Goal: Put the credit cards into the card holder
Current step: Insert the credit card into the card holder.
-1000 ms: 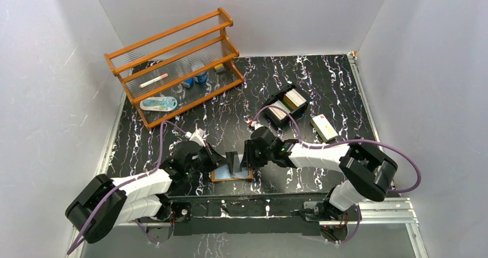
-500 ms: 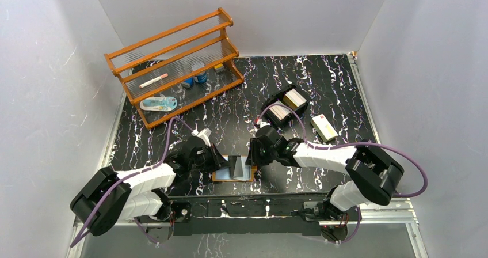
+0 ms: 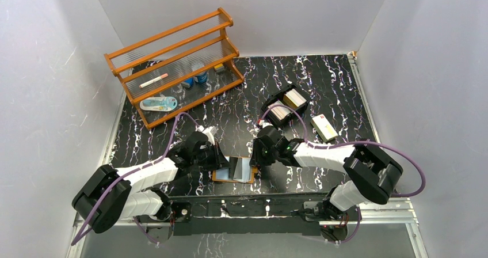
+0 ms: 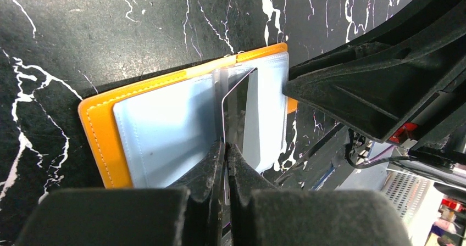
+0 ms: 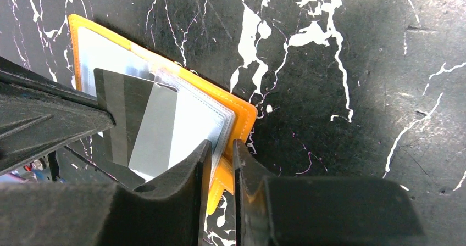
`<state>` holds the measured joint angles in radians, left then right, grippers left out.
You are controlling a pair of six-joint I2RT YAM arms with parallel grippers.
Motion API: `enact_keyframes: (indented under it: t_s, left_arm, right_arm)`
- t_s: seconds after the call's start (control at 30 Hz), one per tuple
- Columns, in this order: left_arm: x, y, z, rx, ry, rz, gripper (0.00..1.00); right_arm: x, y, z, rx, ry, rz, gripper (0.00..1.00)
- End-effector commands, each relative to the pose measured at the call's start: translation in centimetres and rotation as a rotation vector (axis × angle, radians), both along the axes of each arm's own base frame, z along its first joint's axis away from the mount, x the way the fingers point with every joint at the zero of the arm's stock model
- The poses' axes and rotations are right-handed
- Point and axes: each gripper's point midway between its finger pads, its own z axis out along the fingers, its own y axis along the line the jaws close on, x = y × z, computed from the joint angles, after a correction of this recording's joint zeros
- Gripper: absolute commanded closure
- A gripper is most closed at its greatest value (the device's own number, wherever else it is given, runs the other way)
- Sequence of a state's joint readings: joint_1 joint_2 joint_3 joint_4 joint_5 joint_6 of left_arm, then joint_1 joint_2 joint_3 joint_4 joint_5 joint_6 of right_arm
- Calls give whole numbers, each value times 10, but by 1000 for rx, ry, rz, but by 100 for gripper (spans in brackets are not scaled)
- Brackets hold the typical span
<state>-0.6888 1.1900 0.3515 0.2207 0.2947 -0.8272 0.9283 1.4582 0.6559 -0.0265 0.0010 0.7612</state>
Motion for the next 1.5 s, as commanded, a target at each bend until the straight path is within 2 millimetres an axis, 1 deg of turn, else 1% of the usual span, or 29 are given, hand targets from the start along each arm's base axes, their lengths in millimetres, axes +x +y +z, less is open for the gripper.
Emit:
enact_keyframes:
  t_s: [0.0,0.17,0.4,0.53,0.67,0.8,0.83,0.87,0.97,1.03,1.13,1.2,1.33,1.47]
  left_arm:
    - [-6,10,-7,82,21,-61,100]
    - [-5,17,-7,110,29,-73,100]
    - [-11,8,-4,82,55,-155,100]
    - [-15,2,-6,56,81,-182,100]
    - [-13,2,-7,56,82,-175,100]
    - [-6,-4,-6,23,92,-117,100]
    - [-5,-6,-5,8,99,-100,98]
    - [-3,-8,-4,-8,97,-86,94]
    - [-2,-9,-1,-28,108,-52,85]
    - [-1,-7,2,-22,112,-30,75]
    - [-1,-5,5,-16,111,-12,66]
    - [-1,-5,7,-23,116,-8,60]
    - [-4,-6,7,-32,136,-14,57]
    - [-5,-6,4,-28,153,-13,55]
  right_arm:
    - [10,-1,-1,-11,-36,-7,73]
    - [11,-1,-4,-22,-32,-7,75]
    - [12,1,-3,-21,-38,-5,76]
    - [12,1,-2,-18,-38,-3,76]
    - [13,1,-2,-18,-39,-5,76]
    - [12,4,-1,-2,-28,-9,76]
    - [12,5,-1,3,-23,-13,76]
    - [12,6,0,8,-19,-15,76]
    - [11,8,7,16,-14,-18,74]
    - [11,4,13,10,-20,-32,73]
    - [8,-4,21,1,-24,-41,70]
    - [4,-8,21,0,-14,-47,70]
    - [-6,-9,19,36,20,-44,68]
    - [-12,-7,16,63,42,-45,69]
